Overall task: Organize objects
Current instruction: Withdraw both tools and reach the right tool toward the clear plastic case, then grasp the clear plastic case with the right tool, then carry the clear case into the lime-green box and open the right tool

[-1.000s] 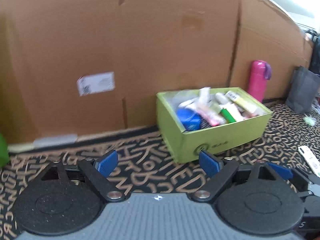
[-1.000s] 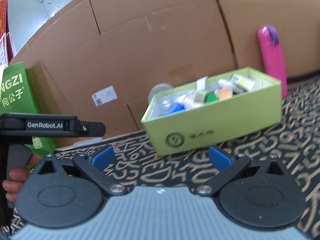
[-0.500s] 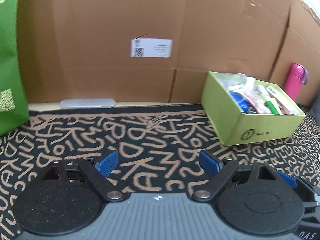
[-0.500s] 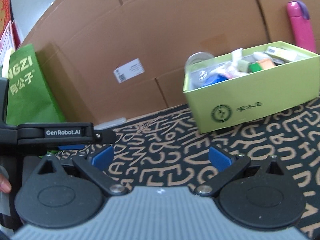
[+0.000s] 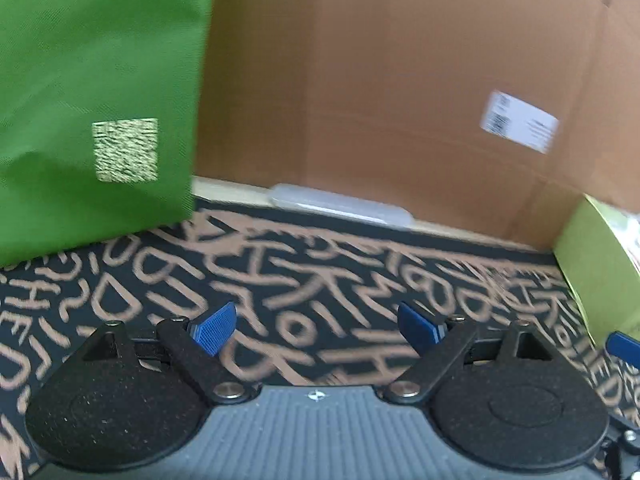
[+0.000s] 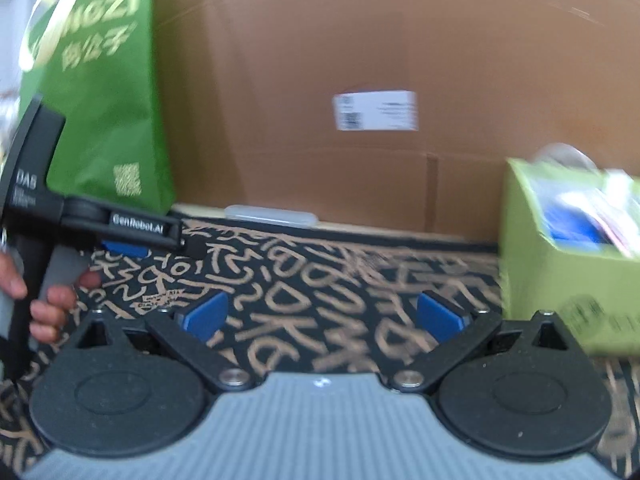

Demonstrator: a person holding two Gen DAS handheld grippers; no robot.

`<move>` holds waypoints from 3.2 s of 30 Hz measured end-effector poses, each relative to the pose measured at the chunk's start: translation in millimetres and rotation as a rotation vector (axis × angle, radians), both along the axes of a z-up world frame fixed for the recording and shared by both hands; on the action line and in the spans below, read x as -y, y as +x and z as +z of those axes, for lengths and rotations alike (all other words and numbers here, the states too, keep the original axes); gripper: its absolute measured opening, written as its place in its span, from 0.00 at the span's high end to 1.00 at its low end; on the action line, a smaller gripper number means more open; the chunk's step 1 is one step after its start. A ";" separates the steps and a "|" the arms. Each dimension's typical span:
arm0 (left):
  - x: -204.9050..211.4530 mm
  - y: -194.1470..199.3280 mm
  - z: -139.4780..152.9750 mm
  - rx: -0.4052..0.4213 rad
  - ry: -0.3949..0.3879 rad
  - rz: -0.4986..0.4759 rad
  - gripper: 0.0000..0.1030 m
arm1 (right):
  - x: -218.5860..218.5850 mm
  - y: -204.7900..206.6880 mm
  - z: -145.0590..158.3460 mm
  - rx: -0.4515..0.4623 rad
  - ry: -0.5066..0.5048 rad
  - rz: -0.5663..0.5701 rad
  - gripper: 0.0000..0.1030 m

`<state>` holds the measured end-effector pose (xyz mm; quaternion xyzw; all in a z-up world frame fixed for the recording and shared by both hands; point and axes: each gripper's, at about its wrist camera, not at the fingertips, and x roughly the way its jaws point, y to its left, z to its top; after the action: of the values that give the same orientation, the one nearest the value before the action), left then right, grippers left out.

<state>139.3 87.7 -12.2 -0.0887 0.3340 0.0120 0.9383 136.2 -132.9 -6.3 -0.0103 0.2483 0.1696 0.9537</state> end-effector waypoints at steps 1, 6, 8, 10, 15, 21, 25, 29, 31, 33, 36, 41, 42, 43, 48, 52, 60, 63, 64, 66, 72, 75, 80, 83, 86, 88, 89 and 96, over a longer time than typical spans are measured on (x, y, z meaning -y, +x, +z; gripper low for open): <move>-4.1 4.1 0.2 0.000 0.004 0.003 0.12 | -7.4 11.9 -0.5 0.003 -0.026 0.022 0.00; -15.6 27.7 0.8 0.014 0.047 0.003 0.12 | -36.6 71.9 -4.3 0.001 -0.116 0.126 0.04; -16.2 40.2 1.7 0.028 0.047 -0.030 0.12 | -43.7 95.8 -8.6 -0.021 -0.112 0.144 0.04; -14.1 53.8 1.4 0.036 0.049 -0.061 0.12 | -48.9 115.3 -13.6 -0.043 -0.121 0.148 0.05; -4.5 88.2 -3.6 0.055 0.105 -0.084 0.12 | -55.2 146.4 -26.3 -0.090 -0.108 0.171 0.06; -4.1 117.4 -12.5 0.037 0.126 -0.071 0.12 | -59.7 169.5 -35.2 -0.138 -0.087 0.217 0.06; -11.6 130.2 -18.9 0.026 0.074 -0.069 0.10 | -63.9 184.8 -37.0 -0.153 -0.080 0.225 0.06; -12.7 132.8 -20.2 0.039 0.053 -0.110 0.10 | -69.5 196.3 -40.6 -0.179 -0.075 0.246 0.08; -8.0 132.5 -20.2 0.046 0.052 -0.160 0.10 | -71.5 199.5 -40.0 -0.181 -0.062 0.268 0.07; -2.3 130.6 -19.3 0.043 0.046 -0.184 0.10 | -73.9 199.6 -40.7 -0.184 -0.063 0.283 0.07; 5.4 120.9 -16.4 0.030 0.016 -0.254 0.16 | -71.0 189.9 -40.4 -0.190 -0.053 0.291 0.11; 25.7 85.5 -7.8 0.000 -0.026 -0.386 0.20 | -61.2 143.6 -34.9 -0.202 -0.027 0.358 0.11; 31.4 75.8 -7.2 0.001 -0.004 -0.407 0.20 | -58.5 131.3 -35.0 -0.194 -0.046 0.365 0.11; 36.1 66.4 -7.4 -0.001 0.003 -0.433 0.20 | -55.3 120.1 -35.4 -0.198 -0.057 0.375 0.11; 42.3 28.8 -4.8 -0.021 -0.045 -0.499 0.19 | -33.2 60.3 -35.4 -0.219 -0.024 0.352 0.13; 42.5 -5.3 0.8 -0.085 -0.127 -0.427 0.17 | -30.6 25.5 -36.7 -0.177 -0.043 0.263 0.19; 49.7 -15.1 -1.6 -0.130 -0.164 -0.317 0.17 | -34.1 23.4 -28.5 -0.151 -0.070 0.112 0.59; 45.7 -12.6 0.3 -0.144 -0.201 -0.249 0.18 | -31.8 19.4 -28.6 -0.128 -0.093 0.058 0.74; 45.9 -12.3 -0.4 -0.155 -0.210 -0.235 0.19 | -31.0 13.7 -28.6 -0.126 -0.095 0.050 0.74; 47.9 -17.0 0.1 -0.155 -0.212 -0.221 0.19 | -29.7 -1.9 -29.9 -0.124 -0.098 0.060 0.74; 84.2 -34.0 -0.4 -0.165 -0.145 -0.320 0.31 | -25.9 -57.6 -27.2 -0.120 -0.097 0.029 0.74; 103.7 -41.2 -1.2 -0.157 -0.068 -0.381 0.54 | -22.5 -78.0 -25.7 -0.132 -0.060 0.016 0.73; 117.1 -50.7 -0.9 -0.169 -0.021 -0.424 0.60 | -13.2 -94.4 -23.2 -0.148 -0.014 -0.011 0.65; 125.5 -57.6 -2.7 -0.154 0.032 -0.439 0.54 | -14.0 -96.7 -23.6 -0.154 -0.021 -0.014 0.64; 134.7 -61.5 -2.7 -0.140 0.092 -0.454 0.55 | -21.3 -98.3 -24.5 -0.141 -0.067 -0.007 0.71; 138.5 -63.2 -1.3 -0.139 0.095 -0.462 0.57 | -22.8 -101.6 -23.9 -0.125 -0.077 -0.003 0.71; 138.7 -63.3 0.0 -0.142 0.082 -0.461 0.58 | -21.9 -104.6 -22.8 -0.116 -0.076 -0.009 0.71; 159.7 -64.6 22.1 -0.100 0.037 -0.491 0.60 | -2.7 -121.2 -9.2 -0.023 -0.054 -0.088 0.71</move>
<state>74.7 -72.1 9.9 0.0133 0.3912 -0.2059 0.8969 15.0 -130.1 -15.5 -0.0233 0.2639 0.1206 0.9567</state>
